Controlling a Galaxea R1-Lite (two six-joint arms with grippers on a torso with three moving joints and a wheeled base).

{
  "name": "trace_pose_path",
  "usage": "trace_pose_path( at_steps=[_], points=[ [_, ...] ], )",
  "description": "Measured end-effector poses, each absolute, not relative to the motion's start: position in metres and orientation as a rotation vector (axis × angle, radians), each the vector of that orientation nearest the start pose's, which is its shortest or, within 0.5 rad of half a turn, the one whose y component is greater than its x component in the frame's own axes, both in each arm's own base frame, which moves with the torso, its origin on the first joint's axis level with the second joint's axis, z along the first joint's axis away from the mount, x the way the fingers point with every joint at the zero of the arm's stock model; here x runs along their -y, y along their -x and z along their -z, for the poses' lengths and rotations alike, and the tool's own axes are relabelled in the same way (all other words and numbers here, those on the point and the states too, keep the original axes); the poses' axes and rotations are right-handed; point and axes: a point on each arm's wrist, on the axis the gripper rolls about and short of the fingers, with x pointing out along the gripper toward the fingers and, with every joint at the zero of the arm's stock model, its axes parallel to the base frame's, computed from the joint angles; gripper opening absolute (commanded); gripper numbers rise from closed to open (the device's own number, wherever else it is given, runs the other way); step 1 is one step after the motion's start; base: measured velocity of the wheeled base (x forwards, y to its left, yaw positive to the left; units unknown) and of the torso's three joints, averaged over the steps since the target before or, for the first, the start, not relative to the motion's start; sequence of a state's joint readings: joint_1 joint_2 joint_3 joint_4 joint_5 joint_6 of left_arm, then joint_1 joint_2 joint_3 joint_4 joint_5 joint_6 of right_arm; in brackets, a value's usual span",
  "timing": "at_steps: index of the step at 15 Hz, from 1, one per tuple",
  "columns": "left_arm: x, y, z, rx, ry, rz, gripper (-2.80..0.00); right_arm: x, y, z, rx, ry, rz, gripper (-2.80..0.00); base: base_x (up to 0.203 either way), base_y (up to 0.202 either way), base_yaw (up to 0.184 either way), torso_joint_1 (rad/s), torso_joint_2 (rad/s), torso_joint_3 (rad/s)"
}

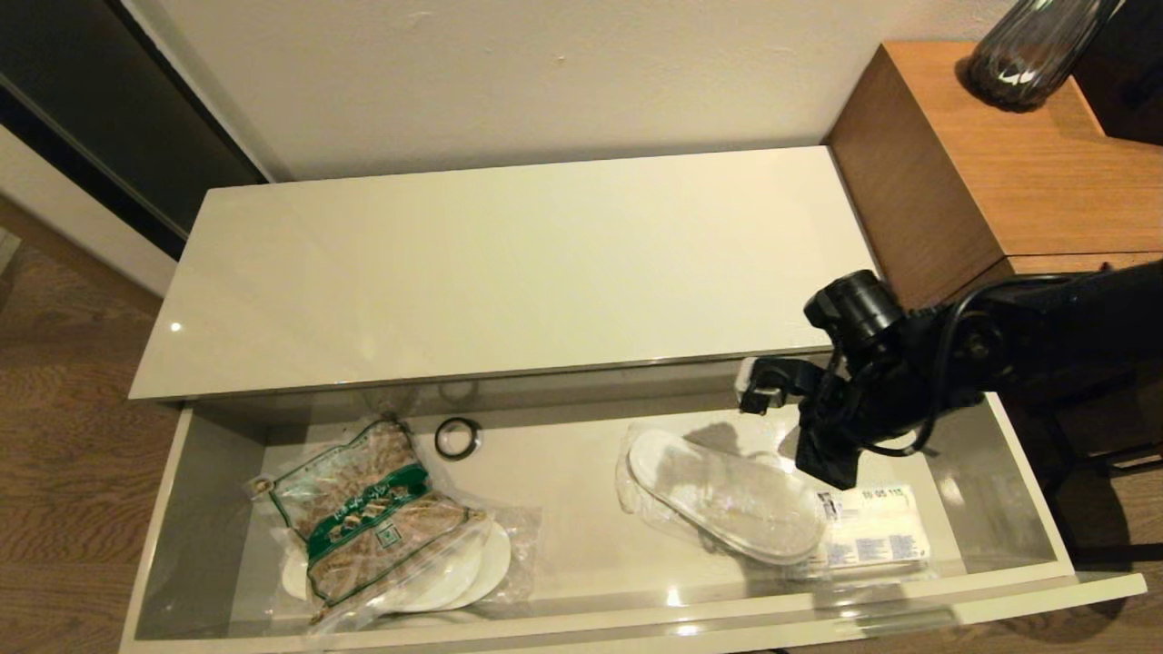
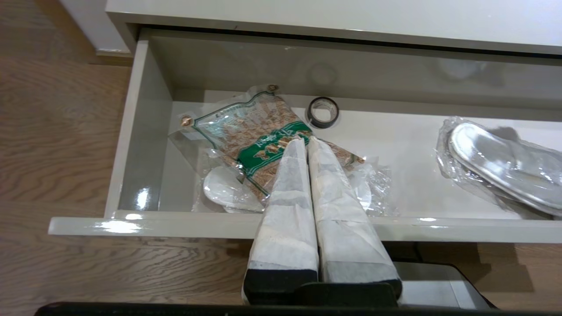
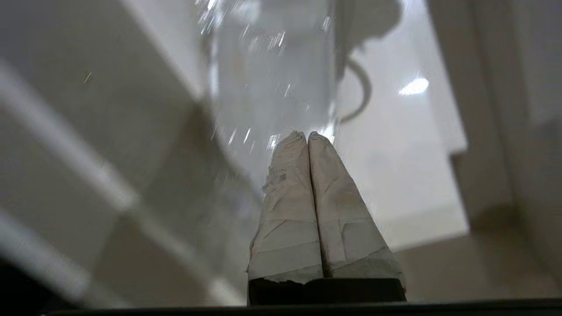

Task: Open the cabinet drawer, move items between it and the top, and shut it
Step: Take out the disposable slippers from the drawer

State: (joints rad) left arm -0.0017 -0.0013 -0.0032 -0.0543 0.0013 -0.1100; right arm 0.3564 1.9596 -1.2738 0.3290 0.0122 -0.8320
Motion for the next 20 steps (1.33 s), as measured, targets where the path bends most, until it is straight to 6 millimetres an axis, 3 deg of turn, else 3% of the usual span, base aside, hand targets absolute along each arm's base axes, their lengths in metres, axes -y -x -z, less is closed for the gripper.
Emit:
trace_pose_path(
  at_steps=[3,8,9,16,20],
  points=[
    [0.000,0.023,-0.082,0.059,0.110,0.003,-2.80,-0.135,-0.354,-0.113,-0.741,0.947,-0.666,-2.80,0.000,0.000,0.000,0.000,0.00,0.000],
    [0.000,0.023,-0.082,0.059,0.110,0.003,-2.80,-0.142,-0.351,-0.083,-0.792,1.002,-0.635,-2.80,0.000,0.000,0.000,0.000,0.00,0.000],
    [0.000,0.023,-0.082,0.059,0.110,0.003,-2.80,-0.144,-0.349,-0.079,-0.799,1.014,-0.630,0.00,0.000,0.000,0.000,0.000,0.00,0.000],
    [0.000,0.023,-0.082,0.059,0.110,0.003,-2.80,-0.155,-0.332,-0.059,-0.853,1.038,-0.638,0.00,0.000,0.000,0.000,0.000,0.00,0.000],
    [0.000,0.023,-0.082,0.059,0.110,0.003,-2.80,-0.157,-0.332,-0.046,-0.842,1.039,-0.622,0.00,0.000,0.000,0.000,0.000,0.00,0.000]
  ],
)
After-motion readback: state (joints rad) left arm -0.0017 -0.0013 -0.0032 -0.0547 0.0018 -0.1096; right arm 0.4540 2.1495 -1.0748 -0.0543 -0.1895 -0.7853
